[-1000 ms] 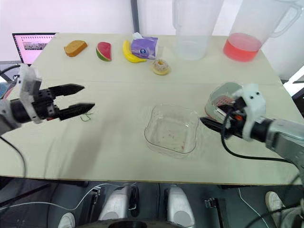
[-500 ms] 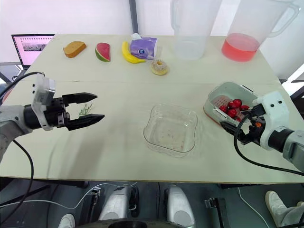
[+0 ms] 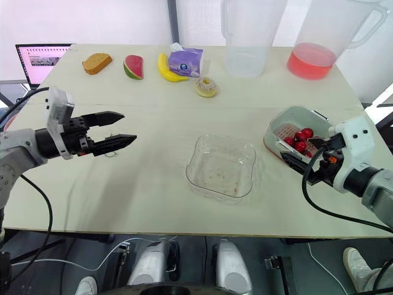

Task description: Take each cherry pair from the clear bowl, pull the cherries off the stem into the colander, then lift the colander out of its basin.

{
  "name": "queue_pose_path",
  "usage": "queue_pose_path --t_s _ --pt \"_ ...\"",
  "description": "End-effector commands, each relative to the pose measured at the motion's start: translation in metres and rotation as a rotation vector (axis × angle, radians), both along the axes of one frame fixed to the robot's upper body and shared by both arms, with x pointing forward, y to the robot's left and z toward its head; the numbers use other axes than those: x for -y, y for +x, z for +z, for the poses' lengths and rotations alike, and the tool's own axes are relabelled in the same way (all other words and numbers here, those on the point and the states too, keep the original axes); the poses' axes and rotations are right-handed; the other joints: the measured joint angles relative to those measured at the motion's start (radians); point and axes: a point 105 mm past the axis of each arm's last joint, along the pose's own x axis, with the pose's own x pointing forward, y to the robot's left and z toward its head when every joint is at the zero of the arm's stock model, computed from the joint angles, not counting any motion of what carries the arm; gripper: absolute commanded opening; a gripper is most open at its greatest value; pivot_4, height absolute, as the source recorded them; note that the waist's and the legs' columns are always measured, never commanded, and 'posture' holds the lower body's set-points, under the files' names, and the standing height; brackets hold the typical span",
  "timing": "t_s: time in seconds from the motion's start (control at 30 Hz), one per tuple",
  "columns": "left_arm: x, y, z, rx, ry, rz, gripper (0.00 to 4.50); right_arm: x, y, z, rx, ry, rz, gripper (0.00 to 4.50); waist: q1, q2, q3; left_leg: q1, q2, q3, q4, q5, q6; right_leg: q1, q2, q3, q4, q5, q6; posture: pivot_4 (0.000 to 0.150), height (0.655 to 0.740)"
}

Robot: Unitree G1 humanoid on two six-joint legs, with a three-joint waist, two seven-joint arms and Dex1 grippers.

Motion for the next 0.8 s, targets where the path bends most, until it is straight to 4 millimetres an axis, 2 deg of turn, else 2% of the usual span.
queue_pose_path --t_s 0.03,0.23,0.37,0.6,0.8 --pt "0.003 -0.003 0.008 0.043 0.009 -0.007 4.44 0.003 0.001 0.009 0.049 -0.011 -0.011 4.5 0.0 0.0 0.0 0.0 0.0 0.0 0.0 0.0 0.0 0.0 0.0 0.0 0.0 0.0 0.0 0.15 0.74" --pt "0.01 -0.009 0.006 0.049 0.015 -0.041 4.44 0.01 0.009 0.009 0.038 -0.06 -0.029 4.5 0.0 0.0 0.0 0.0 0.0 0.0 0.0 0.0 0.0 0.0 0.0 0.0 0.0 0.0 0.0 0.15 0.74" --pt "0.018 -0.016 0.003 0.07 0.051 -0.104 4.44 0.01 0.02 0.012 0.031 -0.083 -0.034 4.5 -0.002 0.0 0.0 0.0 0.0 0.0 0.0 0.0 0.0 0.0 0.0 0.0 0.0 0.0 0.0 0.15 0.74" --pt "0.036 -0.023 -0.007 0.099 0.116 -0.228 4.44 -0.003 0.043 -0.013 -0.133 -0.132 0.029 4.5 0.0 0.0 0.0 0.0 0.0 0.0 0.0 0.0 0.0 0.0 0.0 0.0 0.001 0.0 0.0 0.15 0.74" --pt "0.053 -0.029 -0.01 0.112 0.111 -0.319 4.44 0.002 0.057 -0.026 -0.206 -0.16 0.013 4.5 0.0 0.0 0.0 0.0 -0.001 0.0 0.001 0.0 0.0 0.0 0.0 0.0 0.001 0.0 0.0 0.15 0.74"
